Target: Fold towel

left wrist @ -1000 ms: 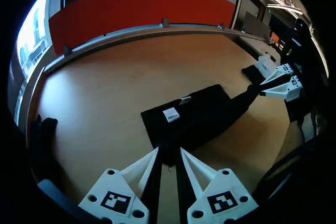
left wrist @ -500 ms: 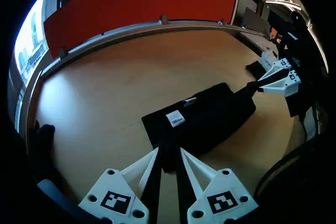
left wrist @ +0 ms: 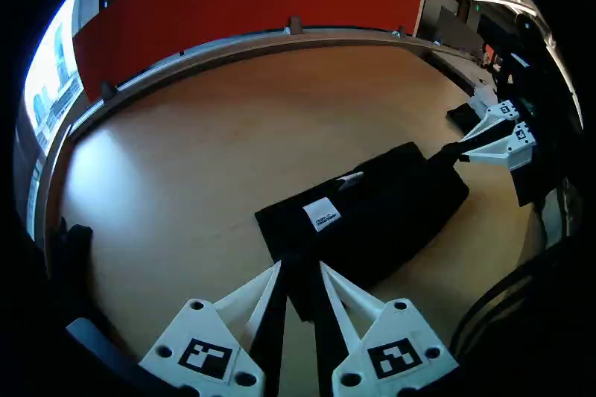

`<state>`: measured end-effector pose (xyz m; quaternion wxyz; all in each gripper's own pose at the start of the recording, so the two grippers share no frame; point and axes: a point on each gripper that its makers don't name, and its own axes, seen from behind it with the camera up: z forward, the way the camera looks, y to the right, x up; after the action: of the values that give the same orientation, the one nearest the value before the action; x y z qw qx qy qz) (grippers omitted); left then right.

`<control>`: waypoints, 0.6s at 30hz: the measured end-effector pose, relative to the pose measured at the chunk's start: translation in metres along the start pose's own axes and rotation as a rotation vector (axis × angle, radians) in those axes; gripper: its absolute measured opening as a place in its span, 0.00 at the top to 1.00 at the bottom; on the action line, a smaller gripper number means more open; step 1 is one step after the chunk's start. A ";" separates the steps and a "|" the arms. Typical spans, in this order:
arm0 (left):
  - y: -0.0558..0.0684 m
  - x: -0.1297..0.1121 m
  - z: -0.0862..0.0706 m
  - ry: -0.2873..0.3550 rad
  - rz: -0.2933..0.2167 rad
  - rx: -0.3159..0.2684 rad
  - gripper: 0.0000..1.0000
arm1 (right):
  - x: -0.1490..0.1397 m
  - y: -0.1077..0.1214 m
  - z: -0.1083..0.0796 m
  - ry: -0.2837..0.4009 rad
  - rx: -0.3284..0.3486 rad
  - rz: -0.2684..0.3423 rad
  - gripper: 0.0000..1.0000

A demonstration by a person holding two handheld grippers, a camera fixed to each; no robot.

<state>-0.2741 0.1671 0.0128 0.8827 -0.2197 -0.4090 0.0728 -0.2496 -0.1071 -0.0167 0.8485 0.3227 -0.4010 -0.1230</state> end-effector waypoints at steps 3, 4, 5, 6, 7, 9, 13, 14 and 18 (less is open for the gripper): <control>-0.001 -0.003 0.007 -0.009 -0.004 -0.001 0.78 | -0.002 0.004 0.005 -0.008 -0.002 0.003 0.86; -0.002 -0.003 0.009 -0.009 -0.006 0.000 0.78 | -0.003 0.005 0.007 -0.010 -0.002 0.004 0.86; -0.003 -0.003 0.011 -0.010 -0.008 0.002 0.78 | -0.003 0.006 0.009 -0.013 -0.003 0.005 0.86; -0.004 -0.004 0.014 -0.010 -0.010 0.004 0.77 | -0.004 0.007 0.011 -0.016 -0.004 0.005 0.86; -0.005 -0.004 0.017 -0.009 -0.011 0.007 0.77 | -0.005 0.007 0.013 -0.018 -0.005 0.006 0.86; -0.008 -0.004 0.021 -0.010 -0.013 0.011 0.77 | -0.007 0.009 0.016 -0.025 -0.007 0.008 0.86; -0.011 -0.006 0.029 -0.015 -0.001 0.023 0.76 | -0.012 0.011 0.021 -0.040 -0.012 0.011 0.85; -0.012 -0.006 0.031 -0.016 0.004 0.026 0.76 | -0.013 0.011 0.023 -0.043 -0.013 0.010 0.85; -0.013 -0.006 0.036 -0.019 0.028 0.036 0.75 | -0.015 0.015 0.026 -0.050 -0.028 0.005 0.83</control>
<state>-0.3057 0.1655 0.0351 0.8814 -0.2085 -0.4131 0.0946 -0.2802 -0.1004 -0.0035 0.8428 0.3067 -0.4213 -0.1345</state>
